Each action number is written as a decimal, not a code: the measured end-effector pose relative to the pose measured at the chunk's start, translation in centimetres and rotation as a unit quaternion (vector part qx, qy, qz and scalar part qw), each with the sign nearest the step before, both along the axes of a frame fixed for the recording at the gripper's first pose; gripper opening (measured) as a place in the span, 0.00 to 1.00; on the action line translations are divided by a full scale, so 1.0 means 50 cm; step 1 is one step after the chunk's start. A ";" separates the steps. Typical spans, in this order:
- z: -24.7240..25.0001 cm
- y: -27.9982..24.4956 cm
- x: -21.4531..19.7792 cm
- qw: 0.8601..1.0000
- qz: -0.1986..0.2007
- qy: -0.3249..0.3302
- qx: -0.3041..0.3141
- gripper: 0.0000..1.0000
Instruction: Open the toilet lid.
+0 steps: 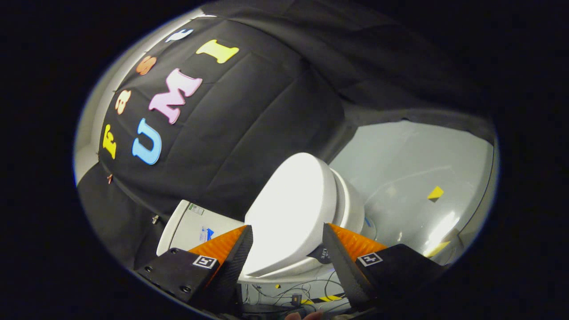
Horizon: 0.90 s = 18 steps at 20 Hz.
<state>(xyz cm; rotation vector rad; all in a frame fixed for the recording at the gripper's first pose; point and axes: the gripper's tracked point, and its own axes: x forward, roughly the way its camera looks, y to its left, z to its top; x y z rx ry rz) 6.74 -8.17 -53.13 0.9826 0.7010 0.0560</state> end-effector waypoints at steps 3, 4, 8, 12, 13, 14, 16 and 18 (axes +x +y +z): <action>-0.063 0.004 -0.013 0.999 0.003 0.045 0.030 0.99; -0.082 0.013 -0.022 0.997 0.009 0.060 0.038 0.98; -0.144 0.055 -0.033 0.993 0.034 0.102 0.057 0.98; -0.184 0.070 -0.040 0.987 0.033 0.124 0.093 0.93; -0.192 0.074 -0.042 0.986 0.036 0.129 0.099 0.88; -0.197 0.076 -0.042 0.985 0.036 0.132 0.107 0.84; -0.206 0.084 -0.037 0.982 0.030 0.141 0.119 0.66; -0.196 0.104 -0.033 0.977 0.039 0.139 0.155 0.44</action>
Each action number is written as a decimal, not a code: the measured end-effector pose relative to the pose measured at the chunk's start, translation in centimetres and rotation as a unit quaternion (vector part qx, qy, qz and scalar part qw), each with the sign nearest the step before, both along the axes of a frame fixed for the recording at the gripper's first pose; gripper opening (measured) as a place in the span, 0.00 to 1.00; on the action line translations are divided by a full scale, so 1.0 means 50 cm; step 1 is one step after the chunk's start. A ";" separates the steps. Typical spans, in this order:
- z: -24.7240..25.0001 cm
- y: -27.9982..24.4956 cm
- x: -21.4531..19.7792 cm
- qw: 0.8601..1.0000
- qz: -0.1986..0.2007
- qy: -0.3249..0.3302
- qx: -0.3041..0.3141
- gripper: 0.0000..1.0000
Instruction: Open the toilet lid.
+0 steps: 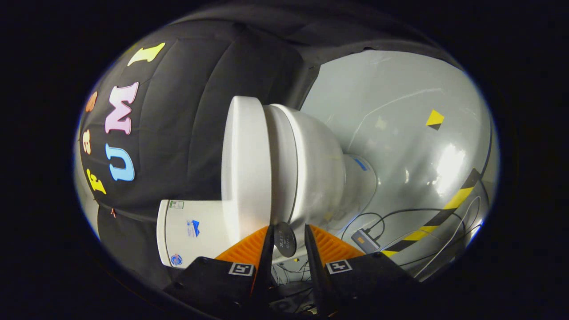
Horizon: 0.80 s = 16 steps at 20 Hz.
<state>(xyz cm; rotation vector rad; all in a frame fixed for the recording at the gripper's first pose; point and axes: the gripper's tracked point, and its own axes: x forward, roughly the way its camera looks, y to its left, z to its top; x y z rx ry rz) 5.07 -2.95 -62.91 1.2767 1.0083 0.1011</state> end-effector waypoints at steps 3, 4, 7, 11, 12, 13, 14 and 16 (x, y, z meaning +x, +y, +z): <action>-0.021 -0.009 -0.002 1.000 0.003 -0.009 -0.001 0.18; -0.010 -0.026 -0.003 1.000 -0.004 -0.023 0.004 0.18; 0.001 -0.013 0.003 1.000 -0.006 -0.026 0.007 0.08; 0.012 -0.011 -0.001 0.998 0.017 -0.022 -0.052 0.07; 0.026 -0.013 0.004 0.997 0.019 -0.022 -0.065 0.07; 0.042 -0.012 0.011 0.997 0.019 -0.023 -0.076 0.07; 0.065 -0.011 0.011 0.996 0.021 -0.028 -0.087 0.07; 0.110 -0.006 0.022 0.993 0.020 -0.039 -0.111 0.07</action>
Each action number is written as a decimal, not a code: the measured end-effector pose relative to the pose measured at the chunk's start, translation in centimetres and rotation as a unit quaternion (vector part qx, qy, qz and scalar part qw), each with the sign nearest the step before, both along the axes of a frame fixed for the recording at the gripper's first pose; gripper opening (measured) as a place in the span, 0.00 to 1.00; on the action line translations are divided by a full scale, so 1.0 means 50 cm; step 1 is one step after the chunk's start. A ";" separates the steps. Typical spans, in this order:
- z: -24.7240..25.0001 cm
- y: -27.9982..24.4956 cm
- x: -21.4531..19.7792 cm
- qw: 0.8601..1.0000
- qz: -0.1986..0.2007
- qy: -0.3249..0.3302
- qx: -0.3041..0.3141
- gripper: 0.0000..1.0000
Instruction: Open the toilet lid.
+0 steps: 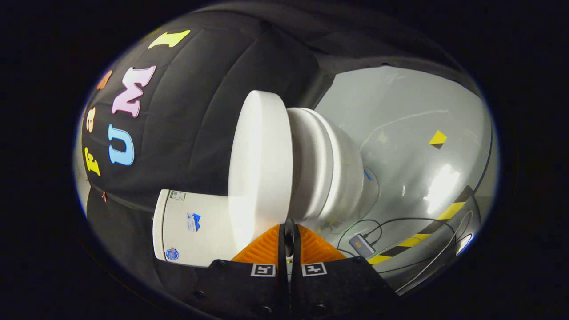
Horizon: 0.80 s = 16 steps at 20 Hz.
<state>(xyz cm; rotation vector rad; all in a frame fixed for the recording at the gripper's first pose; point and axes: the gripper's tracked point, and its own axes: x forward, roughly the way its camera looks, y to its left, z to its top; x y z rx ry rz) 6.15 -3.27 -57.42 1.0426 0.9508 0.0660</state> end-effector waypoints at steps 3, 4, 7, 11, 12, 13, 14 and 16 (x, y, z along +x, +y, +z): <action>0.050 0.011 0.002 0.998 -0.003 0.015 -0.060 0.06; 0.073 0.016 0.004 0.997 -0.003 0.017 -0.081 0.06; 0.152 0.040 0.017 0.992 0.012 -0.004 -0.125 0.05; 0.222 0.074 0.018 0.980 0.029 -0.019 -0.194 0.05; 0.240 0.081 0.019 0.977 0.028 -0.025 -0.212 0.05; 0.255 0.091 0.021 0.973 0.026 -0.031 -0.227 0.05; 0.271 0.100 0.020 0.970 0.023 -0.036 -0.241 0.05; 0.297 0.120 0.019 0.962 0.018 -0.043 -0.268 0.06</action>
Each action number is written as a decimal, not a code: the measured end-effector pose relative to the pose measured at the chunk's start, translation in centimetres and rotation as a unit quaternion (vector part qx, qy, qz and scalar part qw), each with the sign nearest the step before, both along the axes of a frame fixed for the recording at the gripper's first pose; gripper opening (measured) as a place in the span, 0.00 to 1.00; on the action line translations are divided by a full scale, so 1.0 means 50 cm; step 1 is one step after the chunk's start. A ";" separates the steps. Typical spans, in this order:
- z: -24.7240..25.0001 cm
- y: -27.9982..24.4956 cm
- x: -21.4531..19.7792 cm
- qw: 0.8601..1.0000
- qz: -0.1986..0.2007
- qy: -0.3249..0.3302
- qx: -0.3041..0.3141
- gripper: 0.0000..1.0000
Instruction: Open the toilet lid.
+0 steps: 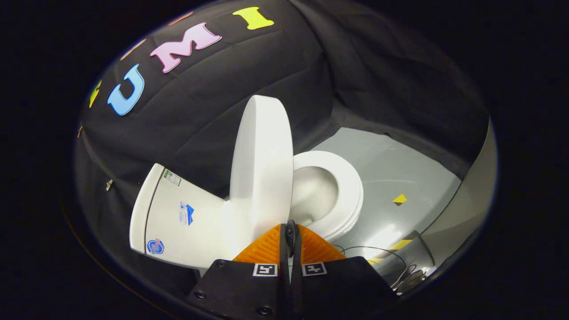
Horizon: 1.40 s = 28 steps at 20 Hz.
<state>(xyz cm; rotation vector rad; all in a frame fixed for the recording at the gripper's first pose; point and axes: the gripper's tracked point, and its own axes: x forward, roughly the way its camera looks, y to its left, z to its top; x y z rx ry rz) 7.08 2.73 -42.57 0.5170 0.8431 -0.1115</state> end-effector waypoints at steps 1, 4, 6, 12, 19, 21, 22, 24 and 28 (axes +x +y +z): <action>0.012 0.009 0.003 1.000 -0.002 -0.003 -0.012 0.05; 0.046 0.040 0.003 0.998 -0.002 -0.017 -0.056 0.05; 0.068 0.060 0.000 0.997 -0.004 -0.028 -0.076 0.05; 0.123 0.135 0.001 0.991 -0.002 -0.059 -0.120 0.05; 0.181 0.244 0.000 0.980 0.020 -0.101 -0.173 0.05; 0.201 0.284 0.000 0.974 0.037 -0.116 -0.191 0.05; 0.209 0.306 0.000 0.972 0.044 -0.124 -0.197 0.05; 0.221 0.350 -0.003 0.965 0.058 -0.138 -0.215 0.06; 0.233 0.441 -0.015 0.953 0.087 -0.165 -0.240 0.05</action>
